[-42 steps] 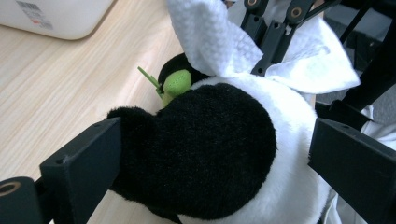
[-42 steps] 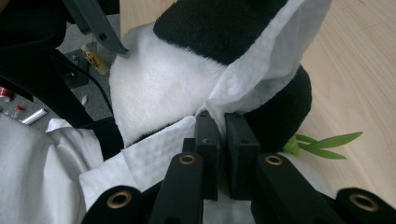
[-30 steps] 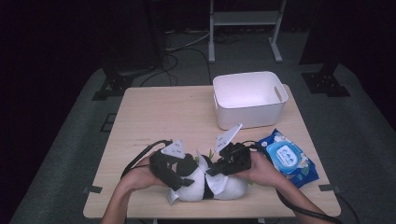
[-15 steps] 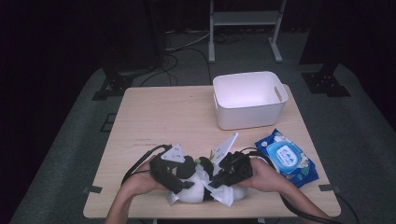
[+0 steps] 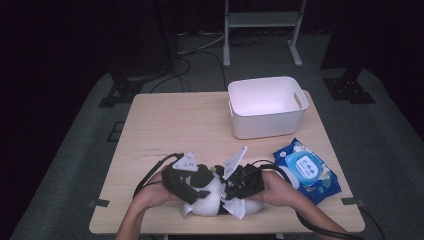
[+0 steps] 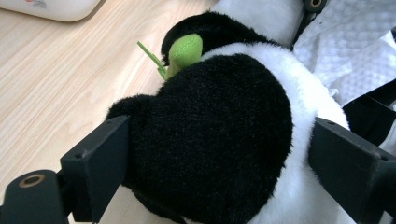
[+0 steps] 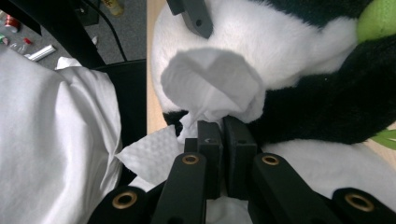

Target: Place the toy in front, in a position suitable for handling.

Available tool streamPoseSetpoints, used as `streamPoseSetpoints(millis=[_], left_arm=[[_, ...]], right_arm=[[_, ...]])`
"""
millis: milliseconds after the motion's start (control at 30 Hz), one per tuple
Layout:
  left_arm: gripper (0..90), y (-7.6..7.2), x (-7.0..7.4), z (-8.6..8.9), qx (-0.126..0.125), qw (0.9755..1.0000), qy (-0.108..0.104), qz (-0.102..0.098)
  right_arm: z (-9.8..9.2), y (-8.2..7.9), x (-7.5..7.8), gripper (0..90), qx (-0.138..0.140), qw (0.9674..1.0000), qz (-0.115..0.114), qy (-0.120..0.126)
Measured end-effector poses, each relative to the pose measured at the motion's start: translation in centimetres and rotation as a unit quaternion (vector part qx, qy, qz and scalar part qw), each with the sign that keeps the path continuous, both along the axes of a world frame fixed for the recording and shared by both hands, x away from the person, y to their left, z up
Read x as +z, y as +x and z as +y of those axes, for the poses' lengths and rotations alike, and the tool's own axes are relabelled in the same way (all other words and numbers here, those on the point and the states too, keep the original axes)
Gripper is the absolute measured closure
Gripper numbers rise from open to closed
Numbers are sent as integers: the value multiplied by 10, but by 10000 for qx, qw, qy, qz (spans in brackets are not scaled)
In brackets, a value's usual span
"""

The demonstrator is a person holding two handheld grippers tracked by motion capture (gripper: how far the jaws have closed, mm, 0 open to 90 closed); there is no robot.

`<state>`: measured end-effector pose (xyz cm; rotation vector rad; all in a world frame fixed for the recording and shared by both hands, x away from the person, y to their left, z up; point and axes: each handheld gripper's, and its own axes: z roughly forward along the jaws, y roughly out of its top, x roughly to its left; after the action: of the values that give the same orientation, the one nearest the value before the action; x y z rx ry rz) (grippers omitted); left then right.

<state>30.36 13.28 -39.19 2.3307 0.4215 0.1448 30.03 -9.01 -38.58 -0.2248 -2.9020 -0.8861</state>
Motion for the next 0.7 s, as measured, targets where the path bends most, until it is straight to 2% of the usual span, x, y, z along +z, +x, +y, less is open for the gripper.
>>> streamPoseSetpoints(millis=[133, 233, 267, 333, 467, 700], left_arm=[[100, 3, 1, 1, 31, 10000, -2, 44], [101, 5, 3, 3, 110, 9999, -40, 95], [101, 6, 3, 3, 126, 9998, -72, 109], [101, 7, 3, 3, 100, 9998, -72, 125], [101, 6, 4, 3, 85, 9999, -35, 128], [101, 3, 5, 3, 41, 9999, -13, 139]], right_arm=[[0, 2, 1, 861, -55, 10000, -5, 25], [-8, 4, 10, 860, -139, 9996, 5, 237], [-12, 5, 13, 858, -204, 9991, -26, 375], [-17, 7, 17, 858, -271, 9986, -27, 456], [-19, 7, 22, 856, -307, 9984, -122, 452], [-43, 15, 40, 855, -702, 9950, -407, 580]])
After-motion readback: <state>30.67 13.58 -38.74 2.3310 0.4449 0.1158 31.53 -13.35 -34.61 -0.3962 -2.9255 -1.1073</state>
